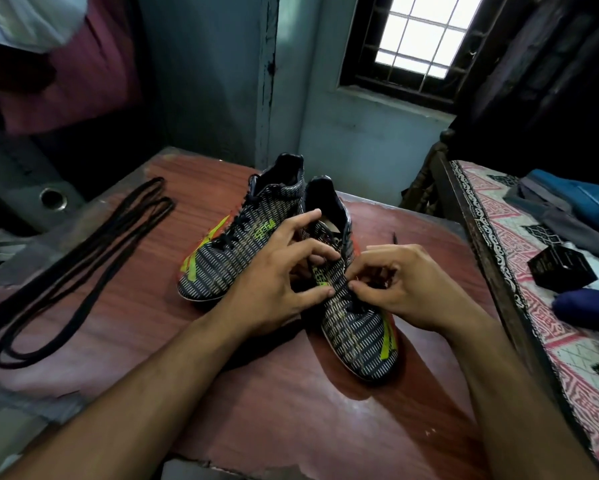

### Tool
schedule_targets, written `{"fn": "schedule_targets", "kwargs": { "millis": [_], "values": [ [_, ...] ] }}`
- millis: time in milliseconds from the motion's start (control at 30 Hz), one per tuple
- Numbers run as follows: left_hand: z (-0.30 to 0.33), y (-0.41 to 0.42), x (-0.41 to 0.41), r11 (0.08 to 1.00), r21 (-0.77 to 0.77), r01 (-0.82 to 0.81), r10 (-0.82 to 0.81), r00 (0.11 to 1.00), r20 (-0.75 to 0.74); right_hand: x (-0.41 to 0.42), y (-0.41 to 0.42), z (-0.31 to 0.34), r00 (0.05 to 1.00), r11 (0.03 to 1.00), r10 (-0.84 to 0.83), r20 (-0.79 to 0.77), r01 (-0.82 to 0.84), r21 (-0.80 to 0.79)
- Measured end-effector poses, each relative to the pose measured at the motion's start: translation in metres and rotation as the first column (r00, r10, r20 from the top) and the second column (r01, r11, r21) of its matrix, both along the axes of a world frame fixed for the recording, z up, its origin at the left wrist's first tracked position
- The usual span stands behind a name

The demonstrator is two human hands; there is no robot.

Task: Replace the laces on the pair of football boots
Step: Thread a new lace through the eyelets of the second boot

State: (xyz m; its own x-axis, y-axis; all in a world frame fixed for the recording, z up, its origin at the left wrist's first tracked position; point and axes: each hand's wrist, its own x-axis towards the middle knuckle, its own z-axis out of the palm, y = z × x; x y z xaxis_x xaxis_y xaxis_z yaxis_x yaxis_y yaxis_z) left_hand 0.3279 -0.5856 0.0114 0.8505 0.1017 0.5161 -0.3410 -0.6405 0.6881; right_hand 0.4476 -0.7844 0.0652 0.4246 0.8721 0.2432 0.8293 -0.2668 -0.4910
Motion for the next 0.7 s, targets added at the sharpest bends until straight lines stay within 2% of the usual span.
{"fn": "schedule_targets", "kwargs": {
  "millis": [233,333,500,633,700],
  "values": [
    [-0.001,0.0,0.001,1.0,-0.026,-0.01,0.009,0.999,-0.038,0.001,0.001,-0.001,0.997,0.997,0.013,-0.082,-0.019,-0.081],
    [-0.002,0.001,0.002,0.998,-0.059,0.005,-0.007,0.999,-0.035,0.001,0.003,-0.004,0.993,1.0,-0.002,-0.116,-0.002,-0.031],
    [-0.002,0.001,0.002,0.99,-0.138,0.028,-0.036,0.998,-0.052,0.003,0.005,-0.013,0.965,0.997,-0.047,-0.258,0.06,0.043],
    [-0.003,0.001,0.003,0.981,-0.188,0.045,-0.054,0.998,-0.045,0.011,0.0,-0.016,0.884,0.997,0.025,-0.468,0.012,0.075],
    [-0.004,0.002,0.004,0.976,-0.212,0.049,-0.061,0.997,-0.051,0.012,0.0,-0.016,0.851,0.996,0.057,-0.522,-0.01,0.093]
  ]
}}
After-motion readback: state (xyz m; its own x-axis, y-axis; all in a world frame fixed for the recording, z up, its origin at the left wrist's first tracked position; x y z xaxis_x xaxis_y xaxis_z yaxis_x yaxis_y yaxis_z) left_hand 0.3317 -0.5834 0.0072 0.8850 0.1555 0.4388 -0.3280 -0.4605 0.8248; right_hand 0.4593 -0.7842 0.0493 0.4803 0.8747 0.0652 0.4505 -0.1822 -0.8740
